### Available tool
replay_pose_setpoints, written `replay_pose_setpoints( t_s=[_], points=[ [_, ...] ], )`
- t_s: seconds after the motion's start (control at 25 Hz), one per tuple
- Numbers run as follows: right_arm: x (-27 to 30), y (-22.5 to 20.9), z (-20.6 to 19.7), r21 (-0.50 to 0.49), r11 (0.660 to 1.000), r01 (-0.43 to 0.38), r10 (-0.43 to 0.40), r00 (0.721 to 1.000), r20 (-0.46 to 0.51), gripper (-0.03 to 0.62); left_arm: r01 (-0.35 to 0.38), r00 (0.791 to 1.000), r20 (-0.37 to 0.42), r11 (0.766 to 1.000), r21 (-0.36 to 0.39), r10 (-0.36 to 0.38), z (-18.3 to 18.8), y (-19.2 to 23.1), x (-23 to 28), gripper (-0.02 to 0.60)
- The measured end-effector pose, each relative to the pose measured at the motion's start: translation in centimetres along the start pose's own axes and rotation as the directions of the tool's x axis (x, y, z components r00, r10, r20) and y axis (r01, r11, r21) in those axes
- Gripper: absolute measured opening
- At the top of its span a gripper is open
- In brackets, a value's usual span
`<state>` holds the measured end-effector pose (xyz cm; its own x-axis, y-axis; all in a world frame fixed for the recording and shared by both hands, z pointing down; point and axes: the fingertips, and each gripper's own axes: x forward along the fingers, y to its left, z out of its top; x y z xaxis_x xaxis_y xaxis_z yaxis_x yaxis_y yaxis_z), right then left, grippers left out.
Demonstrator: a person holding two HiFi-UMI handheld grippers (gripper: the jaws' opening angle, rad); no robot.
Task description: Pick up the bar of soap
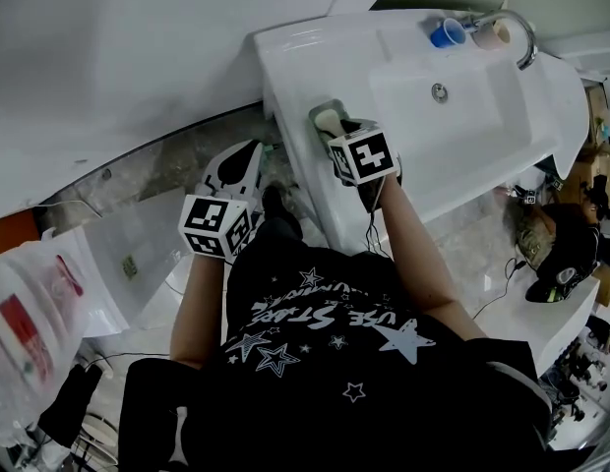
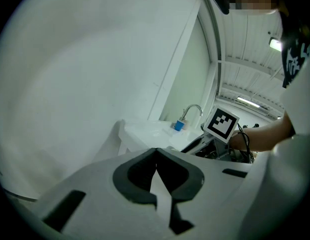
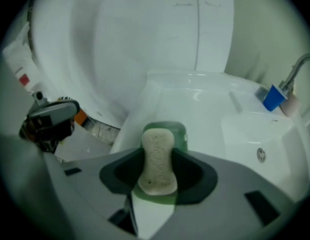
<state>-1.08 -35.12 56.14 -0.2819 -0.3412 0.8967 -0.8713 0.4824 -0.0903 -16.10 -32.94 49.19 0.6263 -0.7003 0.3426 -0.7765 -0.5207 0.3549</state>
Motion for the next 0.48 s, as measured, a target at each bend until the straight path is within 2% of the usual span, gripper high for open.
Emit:
replay_pose_setpoints(
  t_s=[0.12, 0.28, 0.48],
  points=[
    [-0.6, 0.2, 0.6, 0.023, 0.998, -0.053, 0.051, 0.997, 0.061, 0.184, -0.006, 1.0, 0.001, 1.0, 0.005, 0.006, 0.0, -0.5, 0.1, 0.009],
    [-2.2, -0.2, 1.0, 0.049, 0.995, -0.085, 0.078, 0.989, 0.129, 0.183, -0.01, 1.0, 0.008, 1.0, 0.005, 0.01, 0.2, -1.4, 0.2, 0.009],
    [-4.8, -0.6, 1.8, 0.067, 0.989, -0.132, 0.114, 0.966, 0.23, 0.181, -0.016, 1.0, 0.022, 1.0, 0.021, 0.016, 0.8, -3.1, 0.4, 0.009]
  ],
)
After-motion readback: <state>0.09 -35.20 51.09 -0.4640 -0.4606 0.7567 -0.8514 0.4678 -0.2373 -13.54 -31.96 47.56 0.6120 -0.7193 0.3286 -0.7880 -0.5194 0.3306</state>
